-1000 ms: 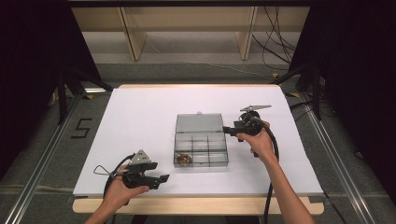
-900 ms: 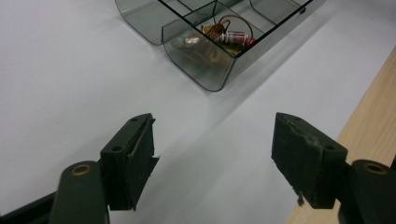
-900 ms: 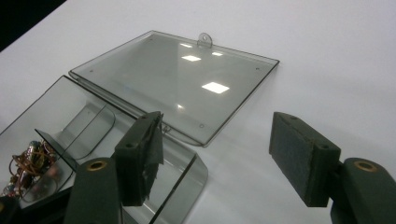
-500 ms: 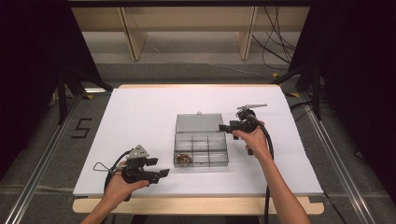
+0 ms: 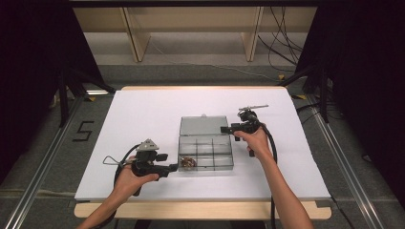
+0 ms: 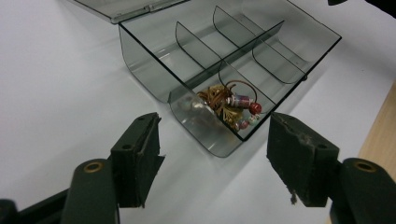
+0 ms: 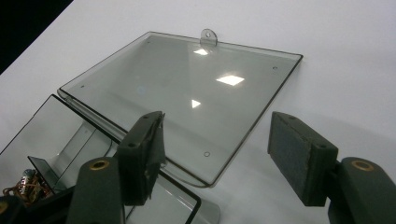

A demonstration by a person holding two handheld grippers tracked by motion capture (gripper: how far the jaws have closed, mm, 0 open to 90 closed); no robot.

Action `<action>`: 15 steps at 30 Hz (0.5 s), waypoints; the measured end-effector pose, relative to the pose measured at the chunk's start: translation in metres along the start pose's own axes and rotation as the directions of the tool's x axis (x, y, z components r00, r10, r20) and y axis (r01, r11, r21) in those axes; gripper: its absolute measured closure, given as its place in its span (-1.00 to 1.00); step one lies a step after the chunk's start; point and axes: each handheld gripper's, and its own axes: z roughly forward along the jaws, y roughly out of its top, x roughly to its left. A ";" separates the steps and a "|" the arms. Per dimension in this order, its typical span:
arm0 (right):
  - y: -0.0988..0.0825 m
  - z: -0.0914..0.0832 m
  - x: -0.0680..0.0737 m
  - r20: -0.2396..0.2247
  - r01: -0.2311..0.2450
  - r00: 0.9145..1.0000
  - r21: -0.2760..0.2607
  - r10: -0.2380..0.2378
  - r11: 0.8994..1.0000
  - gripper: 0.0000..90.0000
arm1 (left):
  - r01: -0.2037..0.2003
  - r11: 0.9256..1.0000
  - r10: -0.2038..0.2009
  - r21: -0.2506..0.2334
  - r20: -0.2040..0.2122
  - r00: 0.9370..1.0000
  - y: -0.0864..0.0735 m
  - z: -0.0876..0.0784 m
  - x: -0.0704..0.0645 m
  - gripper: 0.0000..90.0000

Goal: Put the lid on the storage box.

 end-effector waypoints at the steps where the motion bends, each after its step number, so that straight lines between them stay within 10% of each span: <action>1: 0.000 0.002 0.001 -0.007 -0.026 1.000 0.005 0.026 1.000 -0.16 | -0.003 1.000 0.003 -0.002 -0.002 1.000 0.003 0.002 0.001 -0.20; 12: 0.000 0.008 0.003 -0.022 -0.075 0.997 0.020 0.076 0.997 -0.15 | -0.004 1.000 0.004 0.024 -0.002 1.000 0.013 0.013 0.001 -0.06; 15: 0.000 0.009 -0.002 -0.019 -0.025 0.999 0.013 0.025 1.000 -0.15 | -0.002 1.000 0.002 0.030 -0.002 1.000 0.014 0.014 0.003 -0.05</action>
